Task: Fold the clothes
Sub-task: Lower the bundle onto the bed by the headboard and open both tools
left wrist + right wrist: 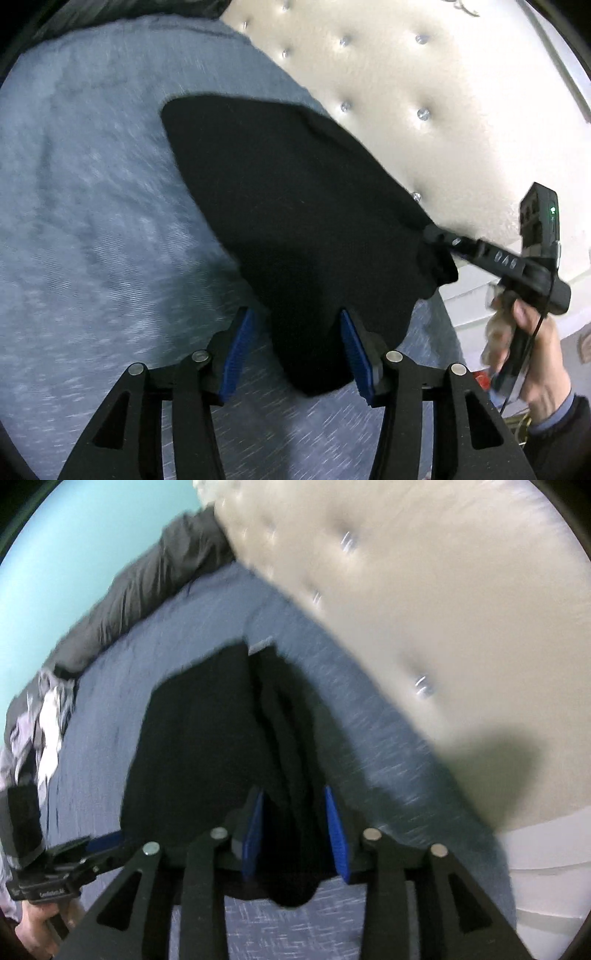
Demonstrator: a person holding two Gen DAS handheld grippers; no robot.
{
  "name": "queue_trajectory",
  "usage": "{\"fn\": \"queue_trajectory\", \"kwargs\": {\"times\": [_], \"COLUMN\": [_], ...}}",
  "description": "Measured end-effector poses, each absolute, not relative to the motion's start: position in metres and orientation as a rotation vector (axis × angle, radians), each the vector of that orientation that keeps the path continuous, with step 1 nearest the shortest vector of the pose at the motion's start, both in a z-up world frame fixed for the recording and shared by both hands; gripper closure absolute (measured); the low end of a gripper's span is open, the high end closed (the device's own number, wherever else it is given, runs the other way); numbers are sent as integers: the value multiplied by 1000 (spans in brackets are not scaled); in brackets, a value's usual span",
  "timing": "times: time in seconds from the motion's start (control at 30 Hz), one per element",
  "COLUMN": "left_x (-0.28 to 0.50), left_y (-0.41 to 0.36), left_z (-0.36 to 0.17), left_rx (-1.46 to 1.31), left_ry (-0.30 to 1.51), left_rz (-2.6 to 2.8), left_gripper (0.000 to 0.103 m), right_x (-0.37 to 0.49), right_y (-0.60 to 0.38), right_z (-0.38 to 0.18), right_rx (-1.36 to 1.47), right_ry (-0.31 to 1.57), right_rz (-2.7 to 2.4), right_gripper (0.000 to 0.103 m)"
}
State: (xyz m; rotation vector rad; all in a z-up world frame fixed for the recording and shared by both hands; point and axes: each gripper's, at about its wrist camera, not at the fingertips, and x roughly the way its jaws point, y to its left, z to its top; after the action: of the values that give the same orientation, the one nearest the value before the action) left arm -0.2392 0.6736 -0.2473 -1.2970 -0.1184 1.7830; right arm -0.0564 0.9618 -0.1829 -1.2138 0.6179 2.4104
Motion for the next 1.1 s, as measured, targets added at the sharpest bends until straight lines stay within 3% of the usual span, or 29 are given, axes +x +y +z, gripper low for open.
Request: {"fn": "queue_trajectory", "kwargs": {"times": [0.17, 0.2, 0.37, 0.43, 0.67, 0.9, 1.1], "left_x": [-231, -227, -219, -214, -205, -206, -203], "left_y": [684, 693, 709, 710, 717, 717, 720], "left_z": [-220, -219, -237, -247, -260, -264, -263], "left_rx": [-1177, -1166, -1201, -1214, -1198, -1197, -1208], "left_ry": [-76, -52, 15, 42, 126, 133, 144], "left_rz": [1800, 1796, 1804, 1806, 1827, 1830, 1838], "left_gripper": [50, 50, 51, 51, 50, 50, 50], "right_x": [-58, -64, -78, -75, -49, -44, -36], "right_y": [953, 948, 950, 959, 979, 970, 966], "right_z": [-161, -163, -201, -219, -251, -233, -240], "right_rx": [-1136, -1168, -1304, -1323, -1206, -1152, -1147], "right_ry": [607, 595, 648, 680, 900, 741, 729], "right_rz": [2541, 2560, 2504, 2451, 2448, 2468, 2425], "right_gripper": [73, 80, 92, 102, 103, 103, 103]}}
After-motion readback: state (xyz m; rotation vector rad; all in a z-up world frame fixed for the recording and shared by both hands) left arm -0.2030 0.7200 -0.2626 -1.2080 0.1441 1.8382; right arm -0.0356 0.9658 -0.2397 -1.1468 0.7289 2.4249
